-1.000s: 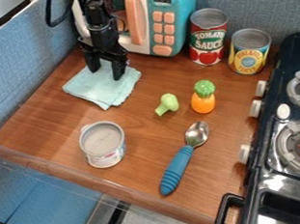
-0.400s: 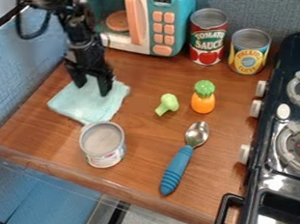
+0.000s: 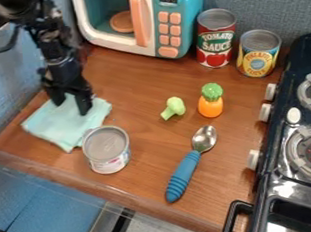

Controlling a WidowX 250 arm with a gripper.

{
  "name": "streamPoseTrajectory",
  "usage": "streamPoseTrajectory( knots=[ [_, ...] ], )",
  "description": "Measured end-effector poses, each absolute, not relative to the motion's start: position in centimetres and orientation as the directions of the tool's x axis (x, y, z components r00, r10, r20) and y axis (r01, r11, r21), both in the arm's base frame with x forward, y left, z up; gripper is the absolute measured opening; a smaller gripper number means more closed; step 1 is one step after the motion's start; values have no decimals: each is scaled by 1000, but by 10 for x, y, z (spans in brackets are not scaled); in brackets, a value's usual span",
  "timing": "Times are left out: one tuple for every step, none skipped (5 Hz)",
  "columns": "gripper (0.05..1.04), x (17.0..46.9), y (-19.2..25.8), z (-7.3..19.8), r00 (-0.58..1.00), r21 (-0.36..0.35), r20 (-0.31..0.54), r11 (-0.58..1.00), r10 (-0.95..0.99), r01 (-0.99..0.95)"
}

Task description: Moved the blue towel in the downward direction

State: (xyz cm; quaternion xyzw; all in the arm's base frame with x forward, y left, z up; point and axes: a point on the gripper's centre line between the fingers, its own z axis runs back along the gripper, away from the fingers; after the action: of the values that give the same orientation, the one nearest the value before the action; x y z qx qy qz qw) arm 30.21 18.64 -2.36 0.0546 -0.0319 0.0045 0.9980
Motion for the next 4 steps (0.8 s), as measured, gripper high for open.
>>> streamPoseTrajectory(
  knots=[
    [999, 285, 195, -24, 998, 104, 50, 994, 40, -45],
    [999, 279, 192, -24, 997, 88, 56, 995, 47, -52],
    [999, 283, 189, -22, 995, 71, 81, 996, 56, -62],
    [1002, 301, 186, -6, 989, 84, 132, 993, 67, -79]
  ],
)
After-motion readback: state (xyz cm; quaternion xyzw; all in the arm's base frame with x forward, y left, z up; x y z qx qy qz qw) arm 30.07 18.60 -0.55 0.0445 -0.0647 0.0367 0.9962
